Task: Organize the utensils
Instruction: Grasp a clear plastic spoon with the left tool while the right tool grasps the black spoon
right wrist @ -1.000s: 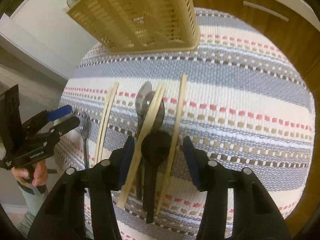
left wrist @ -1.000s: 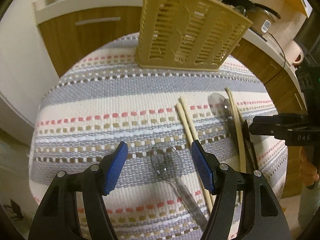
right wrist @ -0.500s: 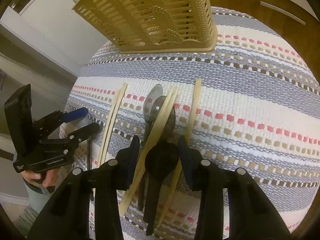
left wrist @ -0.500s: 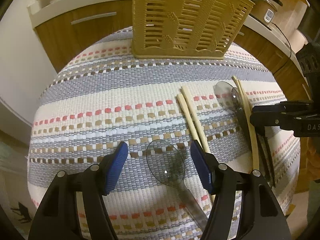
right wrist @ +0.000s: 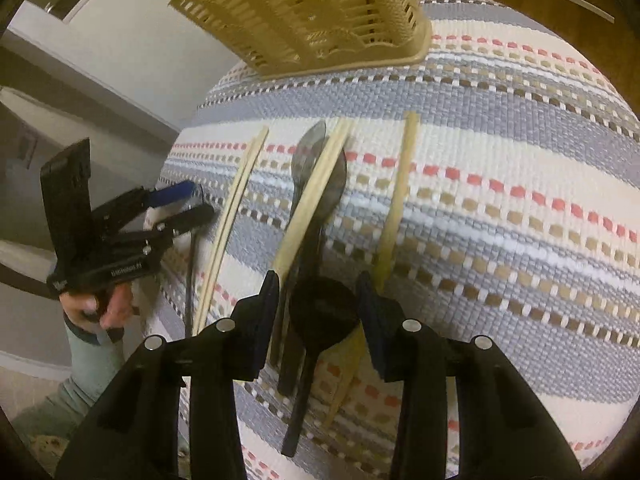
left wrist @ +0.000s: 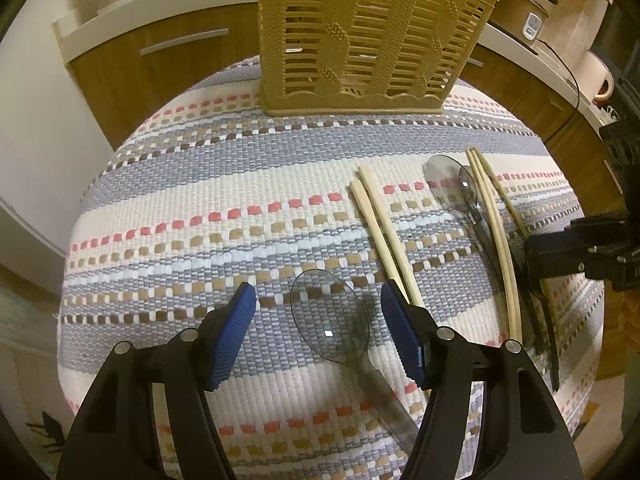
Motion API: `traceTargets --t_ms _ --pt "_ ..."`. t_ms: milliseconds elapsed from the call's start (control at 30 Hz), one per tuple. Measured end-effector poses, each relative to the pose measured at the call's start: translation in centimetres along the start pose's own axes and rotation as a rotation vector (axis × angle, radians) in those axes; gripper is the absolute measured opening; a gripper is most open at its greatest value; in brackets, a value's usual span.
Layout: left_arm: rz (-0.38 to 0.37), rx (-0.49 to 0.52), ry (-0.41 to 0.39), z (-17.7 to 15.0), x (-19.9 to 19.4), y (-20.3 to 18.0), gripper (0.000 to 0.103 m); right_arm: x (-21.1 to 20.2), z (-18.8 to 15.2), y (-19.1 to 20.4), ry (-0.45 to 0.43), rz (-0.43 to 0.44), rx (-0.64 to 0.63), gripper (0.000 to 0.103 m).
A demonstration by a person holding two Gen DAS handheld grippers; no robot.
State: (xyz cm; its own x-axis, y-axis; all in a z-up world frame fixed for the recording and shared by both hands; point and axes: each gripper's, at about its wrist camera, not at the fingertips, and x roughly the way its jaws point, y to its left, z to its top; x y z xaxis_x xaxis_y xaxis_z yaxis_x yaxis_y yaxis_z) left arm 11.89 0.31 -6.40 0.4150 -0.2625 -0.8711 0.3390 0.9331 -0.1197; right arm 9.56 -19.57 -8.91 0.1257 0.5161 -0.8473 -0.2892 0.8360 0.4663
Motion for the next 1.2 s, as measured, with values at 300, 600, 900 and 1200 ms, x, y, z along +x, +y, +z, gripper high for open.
traceTargets --t_ms 300,600,900,1200 --pt "-0.07 -0.02 0.034 -0.4 -0.7 1.3 0.062 0.0 -1.5 2.4 0.024 -0.097 -0.07 0.053" --pt "-0.067 -0.014 0.059 -0.6 -0.7 1.2 0.064 1.4 -3.1 4.6 0.028 -0.204 -0.169 0.054" --pt "0.079 0.097 0.038 -0.7 -0.5 -2.2 0.035 2.2 -3.4 5.9 0.01 -0.302 -0.221 0.035" --pt "-0.003 0.057 -0.104 -0.7 -3.5 -1.7 0.032 -2.6 -4.1 5.8 -0.11 -0.304 -0.251 0.035"
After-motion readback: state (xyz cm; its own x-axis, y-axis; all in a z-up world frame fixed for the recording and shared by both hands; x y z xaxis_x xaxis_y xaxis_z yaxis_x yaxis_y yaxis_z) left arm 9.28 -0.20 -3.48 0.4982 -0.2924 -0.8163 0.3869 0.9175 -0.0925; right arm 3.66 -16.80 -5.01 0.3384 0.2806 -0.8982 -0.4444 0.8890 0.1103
